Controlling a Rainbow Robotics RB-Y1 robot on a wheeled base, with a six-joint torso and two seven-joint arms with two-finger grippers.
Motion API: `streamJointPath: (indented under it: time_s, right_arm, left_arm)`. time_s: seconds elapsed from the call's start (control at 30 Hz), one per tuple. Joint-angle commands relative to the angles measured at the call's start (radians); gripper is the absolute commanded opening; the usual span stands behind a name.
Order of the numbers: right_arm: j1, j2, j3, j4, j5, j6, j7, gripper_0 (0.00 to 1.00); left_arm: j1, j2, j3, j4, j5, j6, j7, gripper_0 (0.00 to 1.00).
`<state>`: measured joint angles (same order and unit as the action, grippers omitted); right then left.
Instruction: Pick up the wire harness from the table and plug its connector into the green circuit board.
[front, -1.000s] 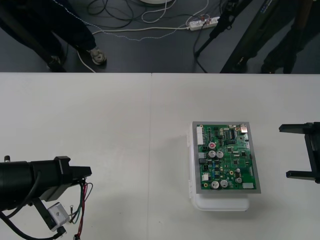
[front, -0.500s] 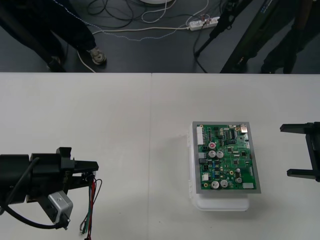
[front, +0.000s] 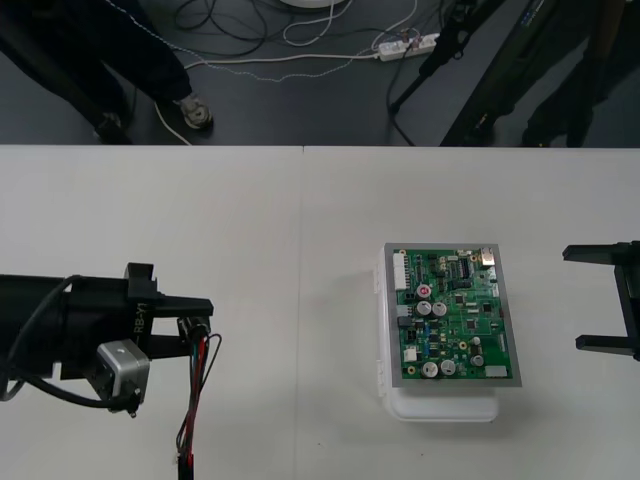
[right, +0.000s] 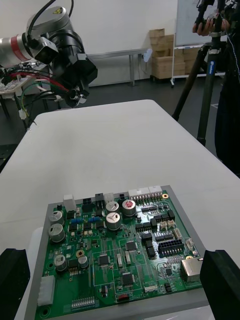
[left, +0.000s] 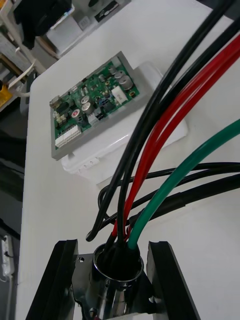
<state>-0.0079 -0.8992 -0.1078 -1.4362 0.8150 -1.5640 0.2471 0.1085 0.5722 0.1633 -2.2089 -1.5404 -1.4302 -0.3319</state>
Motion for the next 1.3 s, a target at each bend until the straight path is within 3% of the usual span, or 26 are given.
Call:
streamJointPath:
  time_s: [0.03,0.37,0.6,1.3]
  right_arm:
    - [-0.023,-0.049,-0.032,-0.004,-0.024,-0.007,-0.043,1.0]
    - [-0.021,-0.049,-0.03,-0.007,-0.053,-0.007,-0.04,1.0]
    - [-0.021,-0.049,-0.026,-0.009,-0.097,-0.007,-0.037,1.0]
    - [-0.023,-0.023,-0.01,-0.058,-0.169,-0.007,0.1,1.0]
  left_arm:
    - [-0.093,-0.103,0.056,-0.034,-0.04,-0.141,0.24,0.0]
    - [-0.222,-0.233,0.113,-0.034,-0.109,-0.141,0.528,0.0]
    - [-0.25,-0.238,0.056,-0.02,-0.078,-0.141,0.677,0.0]
    - [-0.351,-0.235,-0.186,0.279,0.177,-0.141,0.952,0.0]
